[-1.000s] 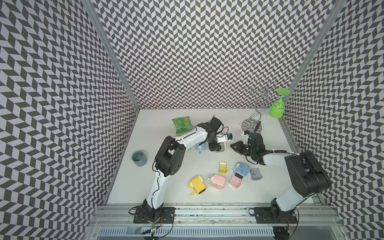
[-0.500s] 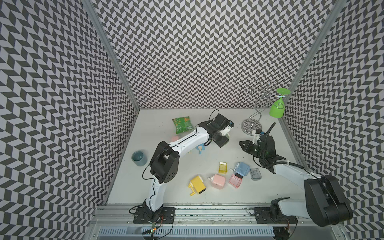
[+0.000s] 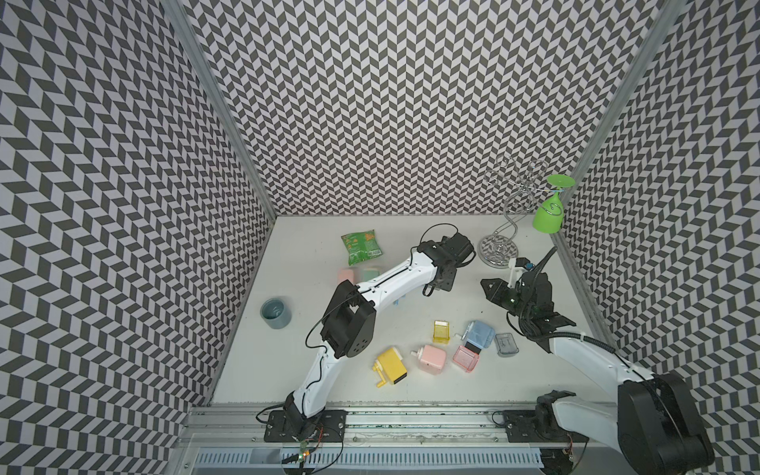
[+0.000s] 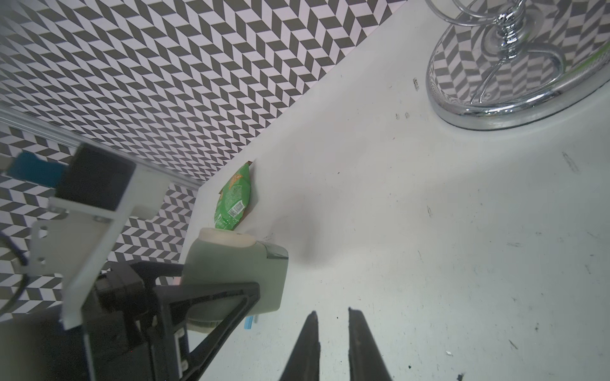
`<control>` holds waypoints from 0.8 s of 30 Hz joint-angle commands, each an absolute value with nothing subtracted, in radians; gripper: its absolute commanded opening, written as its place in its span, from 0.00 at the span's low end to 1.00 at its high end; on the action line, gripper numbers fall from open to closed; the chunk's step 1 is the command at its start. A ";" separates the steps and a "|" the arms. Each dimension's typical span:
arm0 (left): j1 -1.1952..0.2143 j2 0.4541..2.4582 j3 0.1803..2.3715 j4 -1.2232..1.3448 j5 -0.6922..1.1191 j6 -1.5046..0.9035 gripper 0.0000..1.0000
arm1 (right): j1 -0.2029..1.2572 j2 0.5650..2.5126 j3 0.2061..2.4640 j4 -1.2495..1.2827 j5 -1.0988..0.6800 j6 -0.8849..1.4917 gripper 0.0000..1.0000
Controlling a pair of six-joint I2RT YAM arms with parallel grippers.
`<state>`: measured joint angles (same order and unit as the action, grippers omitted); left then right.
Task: Put the tray back into the pencil sharpener
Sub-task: Place the pencil sharpener at the center of the board.
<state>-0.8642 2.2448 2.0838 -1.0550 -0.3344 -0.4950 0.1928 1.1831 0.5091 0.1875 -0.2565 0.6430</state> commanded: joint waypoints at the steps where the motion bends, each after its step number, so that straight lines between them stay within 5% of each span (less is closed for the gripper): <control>1: -0.864 2.289 2.141 -1.130 -0.406 -0.599 0.06 | 0.187 1.163 0.505 0.201 -0.236 0.631 0.18; 21: -0.847 2.300 2.038 -1.052 -0.301 -0.691 0.32 | 0.187 1.166 0.504 0.196 -0.235 0.623 0.18; 24: -0.847 2.293 2.017 -1.039 -0.295 -0.698 0.43 | 0.187 1.166 0.503 0.200 -0.237 0.623 0.18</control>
<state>-0.8524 2.3211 2.0338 -1.0653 -0.3096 -0.6758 0.1928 1.1831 0.5091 0.1795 -0.2497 0.6296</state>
